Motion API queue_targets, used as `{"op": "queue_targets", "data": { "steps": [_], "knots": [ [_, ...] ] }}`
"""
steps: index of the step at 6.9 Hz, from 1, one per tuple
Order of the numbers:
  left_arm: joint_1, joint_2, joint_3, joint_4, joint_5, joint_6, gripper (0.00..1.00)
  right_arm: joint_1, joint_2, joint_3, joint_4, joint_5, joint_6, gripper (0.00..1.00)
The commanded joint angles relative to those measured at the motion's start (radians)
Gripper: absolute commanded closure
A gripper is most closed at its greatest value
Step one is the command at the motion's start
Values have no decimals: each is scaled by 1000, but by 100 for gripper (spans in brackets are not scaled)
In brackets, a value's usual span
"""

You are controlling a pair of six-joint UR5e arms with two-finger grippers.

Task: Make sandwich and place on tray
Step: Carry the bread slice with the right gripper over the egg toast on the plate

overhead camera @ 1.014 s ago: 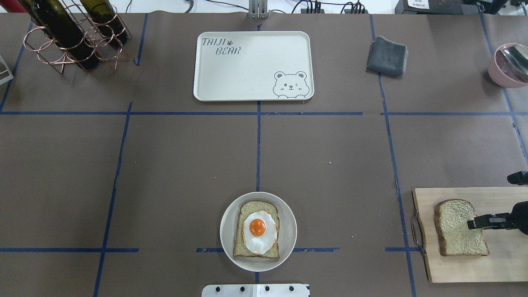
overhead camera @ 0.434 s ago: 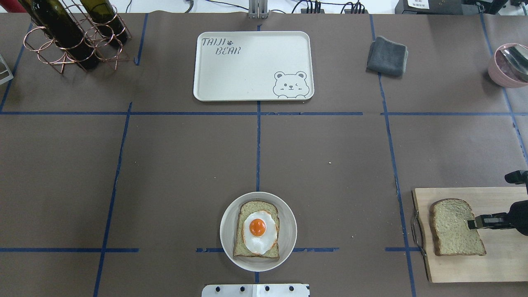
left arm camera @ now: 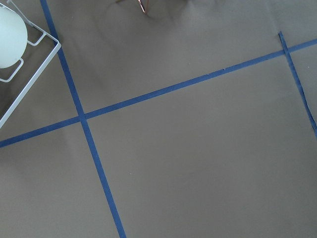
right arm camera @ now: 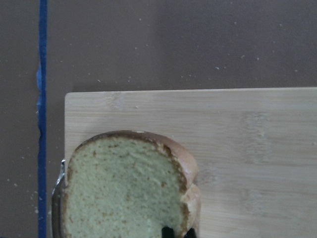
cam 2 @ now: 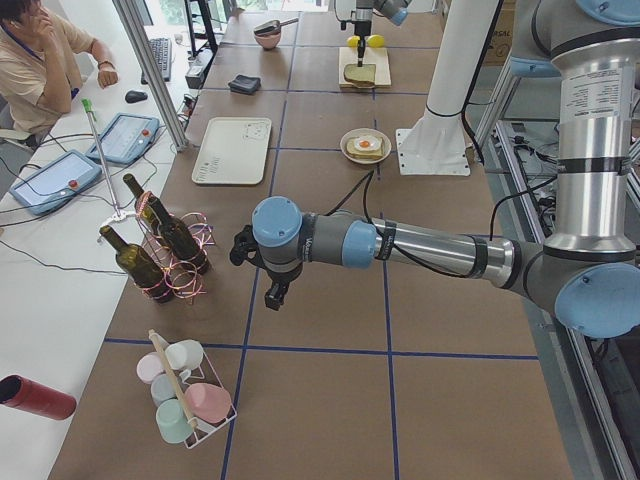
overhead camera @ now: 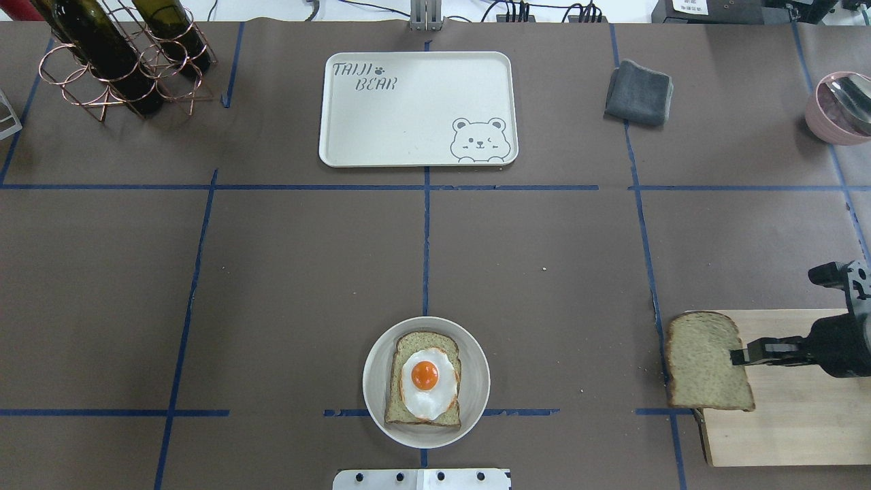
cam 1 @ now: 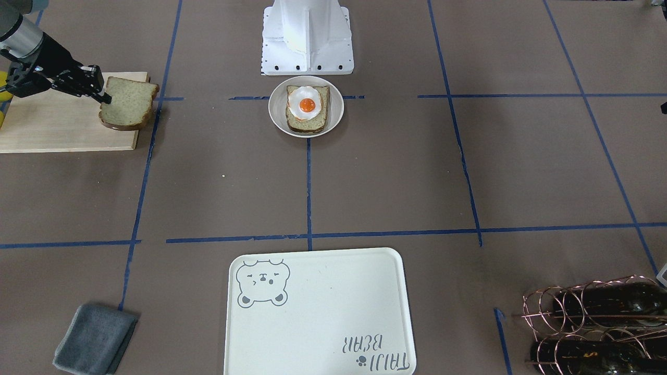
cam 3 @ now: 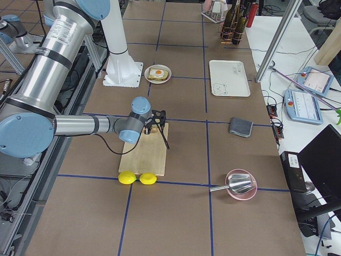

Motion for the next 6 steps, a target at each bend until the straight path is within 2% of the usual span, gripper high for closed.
{"op": "queue_targets", "data": {
  "steps": [1, 3, 4, 5, 6],
  "knots": [
    [0, 0, 0, -8, 0, 0, 0, -84, 262, -4, -48, -29, 182, 100],
    [0, 0, 3, -30, -50, -2, 0, -242, 579, -5, -355, -175, 257, 100],
    [0, -1, 3, -31, -83, -2, 0, -284, 682, -28, -471, -213, 258, 100],
    [2, -2, 3, -36, -84, -2, 0, -322, 727, -66, -487, -256, 258, 100],
    [2, -2, 1, -37, -84, -3, 0, -338, 732, -84, -487, -257, 257, 100]
  ]
}}
